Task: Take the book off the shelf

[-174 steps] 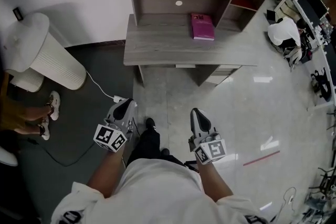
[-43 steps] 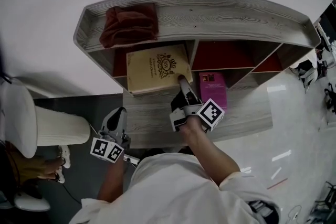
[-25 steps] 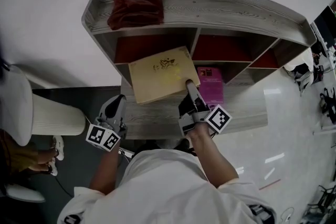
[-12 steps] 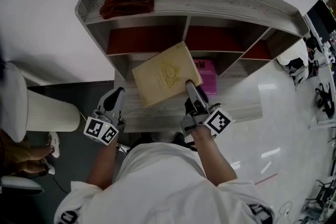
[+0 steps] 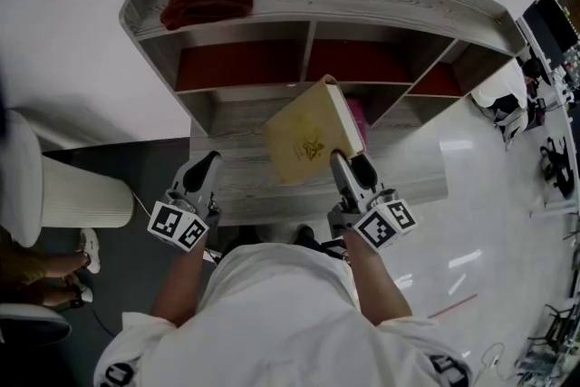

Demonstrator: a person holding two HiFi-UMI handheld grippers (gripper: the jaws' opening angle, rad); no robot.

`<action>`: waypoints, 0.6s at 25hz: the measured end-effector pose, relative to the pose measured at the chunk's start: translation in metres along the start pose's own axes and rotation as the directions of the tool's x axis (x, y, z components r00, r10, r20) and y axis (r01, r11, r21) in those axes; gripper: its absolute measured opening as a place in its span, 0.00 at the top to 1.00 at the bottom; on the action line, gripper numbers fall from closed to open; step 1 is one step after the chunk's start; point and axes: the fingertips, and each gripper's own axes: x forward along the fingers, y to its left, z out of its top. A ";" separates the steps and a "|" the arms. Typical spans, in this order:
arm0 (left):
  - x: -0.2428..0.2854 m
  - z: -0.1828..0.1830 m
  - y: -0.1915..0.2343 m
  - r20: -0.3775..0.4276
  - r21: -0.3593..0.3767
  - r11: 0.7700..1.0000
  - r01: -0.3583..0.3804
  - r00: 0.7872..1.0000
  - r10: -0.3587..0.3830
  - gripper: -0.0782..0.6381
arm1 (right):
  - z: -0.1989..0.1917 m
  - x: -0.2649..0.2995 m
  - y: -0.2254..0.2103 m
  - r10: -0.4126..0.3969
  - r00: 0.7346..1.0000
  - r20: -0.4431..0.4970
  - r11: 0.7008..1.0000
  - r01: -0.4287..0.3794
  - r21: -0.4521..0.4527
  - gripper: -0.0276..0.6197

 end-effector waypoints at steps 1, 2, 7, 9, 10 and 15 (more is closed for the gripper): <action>0.000 0.000 -0.001 0.001 -0.001 1.000 0.002 1.000 -0.002 0.86 | 0.001 -0.005 0.000 -0.014 1.000 -0.007 0.998 0.013 -0.055 0.62; 0.001 -0.001 -0.002 0.002 -0.002 1.000 0.003 1.000 -0.003 0.86 | 0.001 -0.010 -0.001 -0.027 1.000 -0.012 0.994 0.026 -0.104 0.62; 0.003 -0.005 -0.008 -0.008 -0.005 1.000 0.013 1.000 -0.013 0.86 | 0.004 -0.030 -0.005 -0.075 0.997 -0.019 0.963 0.068 -0.261 0.62; 0.004 -0.007 -0.013 -0.015 0.009 1.000 0.023 1.000 -0.022 0.86 | 0.003 -0.036 -0.006 -0.100 0.995 -0.025 0.938 0.085 -0.336 0.62; 0.004 -0.008 -0.015 -0.021 0.022 0.999 0.026 0.999 -0.026 0.86 | 0.001 -0.038 -0.006 -0.111 0.993 -0.029 0.924 0.093 -0.371 0.62; 0.000 -0.014 -0.021 -0.047 0.073 0.997 0.024 0.999 -0.020 0.86 | -0.010 -0.048 -0.011 -0.155 0.987 -0.047 0.896 0.120 -0.427 0.62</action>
